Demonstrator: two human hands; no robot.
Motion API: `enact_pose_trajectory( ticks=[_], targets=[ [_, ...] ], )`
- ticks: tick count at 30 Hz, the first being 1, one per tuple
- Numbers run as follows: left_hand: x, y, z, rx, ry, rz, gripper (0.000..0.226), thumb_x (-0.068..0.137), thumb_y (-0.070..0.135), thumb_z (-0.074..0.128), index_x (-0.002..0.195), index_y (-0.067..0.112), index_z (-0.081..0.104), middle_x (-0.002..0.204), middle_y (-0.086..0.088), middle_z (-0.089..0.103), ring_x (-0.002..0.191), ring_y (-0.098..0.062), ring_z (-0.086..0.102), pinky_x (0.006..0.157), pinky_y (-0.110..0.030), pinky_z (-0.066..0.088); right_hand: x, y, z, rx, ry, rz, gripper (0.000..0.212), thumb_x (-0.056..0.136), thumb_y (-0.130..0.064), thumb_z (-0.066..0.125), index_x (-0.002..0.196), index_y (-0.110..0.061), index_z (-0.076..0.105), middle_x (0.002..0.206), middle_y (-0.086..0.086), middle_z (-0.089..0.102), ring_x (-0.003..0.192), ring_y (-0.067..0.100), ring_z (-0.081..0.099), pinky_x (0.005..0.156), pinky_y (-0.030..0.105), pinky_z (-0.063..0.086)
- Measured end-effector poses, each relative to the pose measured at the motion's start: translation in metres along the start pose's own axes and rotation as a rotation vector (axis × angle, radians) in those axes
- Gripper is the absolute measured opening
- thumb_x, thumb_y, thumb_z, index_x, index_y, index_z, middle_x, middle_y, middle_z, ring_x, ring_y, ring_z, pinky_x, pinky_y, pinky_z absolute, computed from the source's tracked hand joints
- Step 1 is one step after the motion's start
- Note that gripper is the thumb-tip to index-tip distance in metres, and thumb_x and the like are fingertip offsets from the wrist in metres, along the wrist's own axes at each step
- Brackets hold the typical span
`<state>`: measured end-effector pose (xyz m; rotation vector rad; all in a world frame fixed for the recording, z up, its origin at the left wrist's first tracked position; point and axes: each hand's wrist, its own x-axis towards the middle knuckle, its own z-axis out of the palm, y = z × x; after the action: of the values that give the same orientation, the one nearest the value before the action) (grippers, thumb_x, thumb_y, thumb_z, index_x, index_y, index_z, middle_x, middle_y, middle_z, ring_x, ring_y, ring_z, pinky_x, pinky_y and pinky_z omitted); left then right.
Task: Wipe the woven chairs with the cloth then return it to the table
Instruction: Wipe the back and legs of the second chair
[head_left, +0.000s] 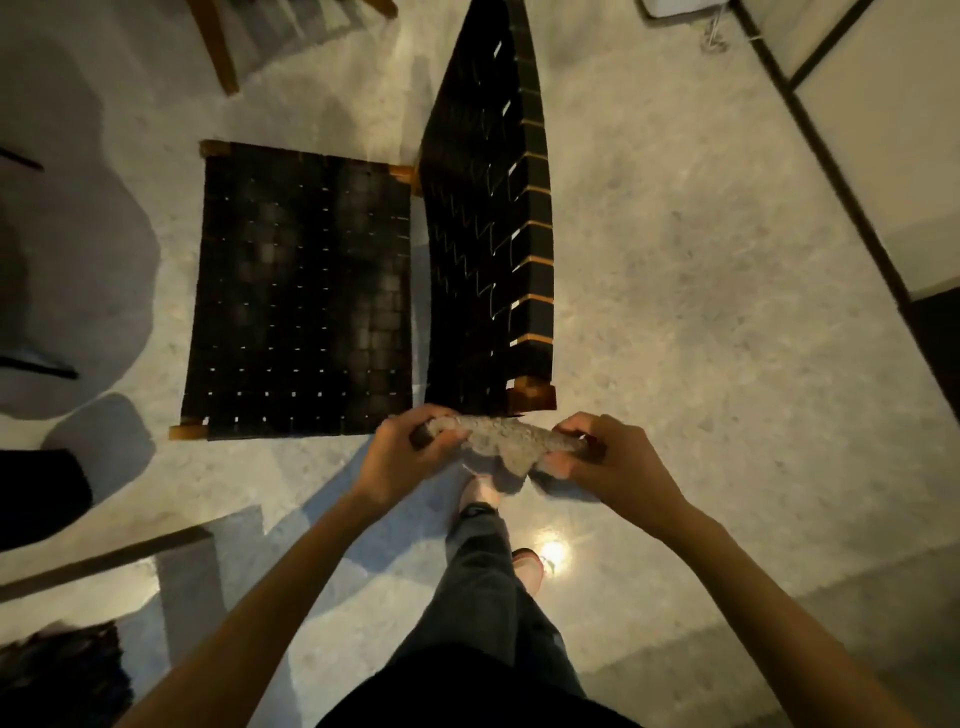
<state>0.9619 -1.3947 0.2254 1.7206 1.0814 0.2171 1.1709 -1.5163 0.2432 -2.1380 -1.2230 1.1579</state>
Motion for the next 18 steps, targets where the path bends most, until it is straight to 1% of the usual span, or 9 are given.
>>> enact_pose_trajectory(
  ticks=[2,4,7,8,10,12,14,16,18],
  targets=[
    [0.009,0.011,-0.007,-0.065,0.029,0.032,0.016,0.087,0.013,0.064,0.103,0.012,0.063,0.084,0.007,0.064,0.073,0.003,0.064,0.059,-0.010,0.050,0.004,-0.009,-0.022,-0.088,0.231,-0.161,0.018,0.074,-0.020,0.080,0.088,-0.012,0.072,0.081,-0.010,0.060,0.077,0.010,0.057,0.064,0.012,0.041],
    [0.026,0.018,-0.009,-0.130,0.060,0.000,0.015,0.088,0.018,0.064,0.102,0.014,0.063,0.086,0.010,0.064,0.079,0.001,0.064,0.063,-0.010,0.050,0.016,-0.015,-0.031,-0.219,0.407,-0.250,0.017,0.073,-0.013,0.081,0.087,-0.005,0.076,0.085,0.009,0.061,0.085,0.023,0.052,0.064,0.016,0.037],
    [0.053,0.015,0.006,-0.105,0.108,-0.086,0.020,0.087,0.023,0.066,0.104,0.011,0.065,0.092,0.002,0.065,0.090,-0.014,0.063,0.072,-0.014,0.051,0.044,-0.022,-0.024,-0.193,0.497,-0.135,0.017,0.079,-0.012,0.075,0.090,0.001,0.072,0.086,0.017,0.059,0.081,0.032,0.056,0.063,0.017,0.038],
    [0.060,0.010,0.014,-0.026,0.123,-0.117,0.023,0.087,0.025,0.067,0.105,0.011,0.065,0.101,-0.003,0.063,0.099,-0.020,0.059,0.080,-0.018,0.050,0.051,-0.022,-0.017,-0.130,0.499,-0.078,0.018,0.083,-0.011,0.071,0.094,0.003,0.069,0.091,0.018,0.060,0.081,0.032,0.060,0.066,0.018,0.043],
    [0.069,0.001,0.030,0.182,0.164,-0.193,0.030,0.086,0.031,0.068,0.109,0.014,0.067,0.118,-0.009,0.050,0.112,-0.027,0.043,0.092,-0.025,0.038,0.058,-0.023,0.000,0.022,0.438,-0.008,0.023,0.091,-0.011,0.061,0.111,0.000,0.059,0.107,0.020,0.057,0.093,0.031,0.062,0.078,0.023,0.049],
    [0.071,-0.003,0.040,0.256,0.163,-0.227,0.030,0.086,0.033,0.067,0.110,0.016,0.067,0.117,-0.013,0.050,0.111,-0.028,0.041,0.092,-0.027,0.035,0.056,-0.025,0.019,0.237,0.347,-0.013,0.033,0.095,-0.014,0.055,0.123,-0.002,0.044,0.114,0.021,0.053,0.098,0.029,0.060,0.084,0.033,0.053],
    [0.070,-0.005,0.046,0.122,0.137,-0.192,0.024,0.088,0.024,0.066,0.106,0.008,0.068,0.104,-0.015,0.063,0.098,-0.022,0.055,0.088,-0.027,0.046,0.051,-0.026,0.035,0.347,0.323,-0.047,0.046,0.092,-0.018,0.058,0.126,0.000,0.034,0.115,0.021,0.052,0.096,0.027,0.059,0.082,0.034,0.054],
    [0.068,-0.003,0.049,0.029,0.149,-0.176,0.018,0.088,0.016,0.065,0.101,0.003,0.068,0.093,-0.013,0.067,0.081,-0.013,0.058,0.072,-0.009,0.047,0.052,-0.024,0.044,0.288,0.355,-0.054,0.050,0.090,-0.019,0.062,0.129,0.002,0.037,0.120,0.020,0.051,0.103,0.027,0.057,0.086,0.030,0.052],
    [0.066,-0.005,0.052,-0.004,0.170,-0.185,0.015,0.090,0.014,0.063,0.100,0.004,0.067,0.088,-0.009,0.066,0.074,-0.009,0.056,0.064,-0.005,0.043,0.056,-0.020,0.047,0.065,0.426,-0.115,0.046,0.086,-0.015,0.069,0.122,0.008,0.050,0.111,0.025,0.057,0.094,0.033,0.061,0.078,0.034,0.056]
  ],
)
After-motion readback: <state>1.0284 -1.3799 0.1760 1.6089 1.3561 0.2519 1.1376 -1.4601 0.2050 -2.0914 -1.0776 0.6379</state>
